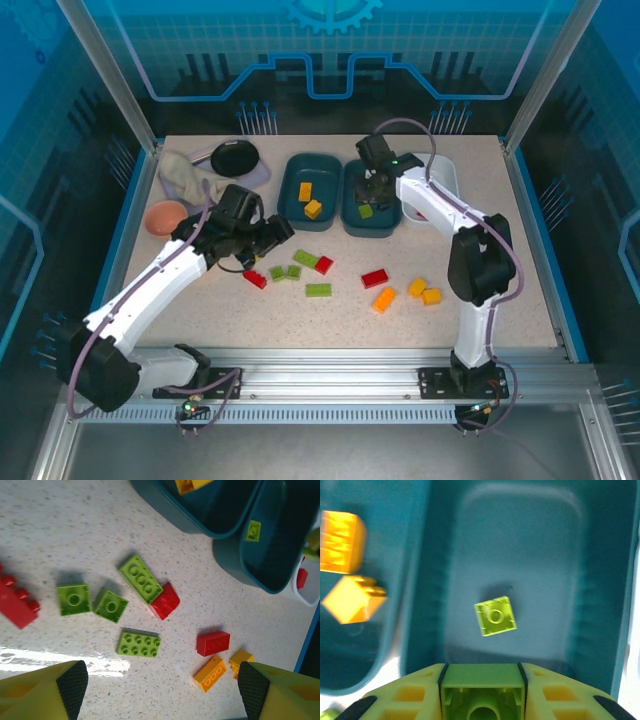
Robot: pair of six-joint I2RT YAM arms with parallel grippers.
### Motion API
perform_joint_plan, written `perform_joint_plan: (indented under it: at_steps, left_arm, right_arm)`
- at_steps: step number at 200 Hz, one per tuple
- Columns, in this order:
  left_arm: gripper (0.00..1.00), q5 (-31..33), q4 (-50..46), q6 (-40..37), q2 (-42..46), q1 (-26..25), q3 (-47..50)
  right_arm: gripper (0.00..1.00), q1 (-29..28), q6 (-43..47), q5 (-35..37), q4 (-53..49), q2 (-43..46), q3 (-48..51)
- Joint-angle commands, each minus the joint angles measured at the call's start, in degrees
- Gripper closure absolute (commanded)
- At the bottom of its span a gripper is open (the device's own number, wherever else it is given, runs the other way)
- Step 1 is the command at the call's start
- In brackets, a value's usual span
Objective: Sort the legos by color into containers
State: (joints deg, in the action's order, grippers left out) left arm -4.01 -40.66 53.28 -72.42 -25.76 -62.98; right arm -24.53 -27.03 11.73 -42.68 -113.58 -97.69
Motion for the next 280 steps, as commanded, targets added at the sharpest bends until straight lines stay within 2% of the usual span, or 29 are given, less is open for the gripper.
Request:
perform_joint_plan:
  at_steps: [1,38,82,107,122,157,184,208,225,251,280]
  left_arm:
    - [0.18,-1.9,1.2,-3.2,-3.4,-1.5,-2.9]
    - [0.19,-1.1,-0.8,-4.0,-7.1,-3.3,-4.2]
    - [0.19,2.8,-6.2,-0.7,-6.7,-3.4,-2.5]
    - [0.19,3.1,-7.0,0.4,-5.6,-3.4,-1.5]
    - [0.19,3.6,-7.6,0.9,-4.9,-3.4,-1.4]
    - [0.18,4.0,-8.3,1.8,-2.6,-2.7,-1.7]
    - [0.19,1.1,-5.6,-2.7,-5.0,-4.8,-4.9]
    - [0.22,-2.4,-4.6,-10.1,-12.3,-9.6,-11.0]
    - [0.24,-2.5,-6.0,-15.2,-18.7,-14.6,-16.5]
    - [0.25,-0.4,-7.3,-19.3,-27.7,-22.0,-22.9]
    - [0.26,1.2,-7.3,-21.0,-36.4,-27.9,-28.1]
  right_arm:
    - [0.7,0.9,-1.8,-3.6,-3.2,-4.3,-0.7]
    - [0.63,1.7,-3.4,-4.7,-7.4,-9.2,-4.8]
    - [0.56,1.5,-5.1,-4.7,-7.9,-8.7,-4.2]
    - [0.42,1.5,-4.7,-4.6,-9.0,-7.6,-4.8]
    - [0.4,1.4,-4.2,-3.8,-8.7,-5.5,-4.6]
    - [0.42,-0.5,-1.2,-0.8,-4.0,4.5,-1.2]
    - [0.43,-2.3,1.1,0.3,2.0,15.4,7.9]
    - [0.44,-3.7,-1.3,1.4,-0.6,23.8,15.5]
    - [0.44,-4.2,-4.7,1.7,-4.3,30.3,21.8]
    - [0.38,-4.0,-10.5,0.5,-11.6,41.9,29.6]
    - [0.29,-3.9,-17.8,-0.8,-17.8,58.0,36.3]
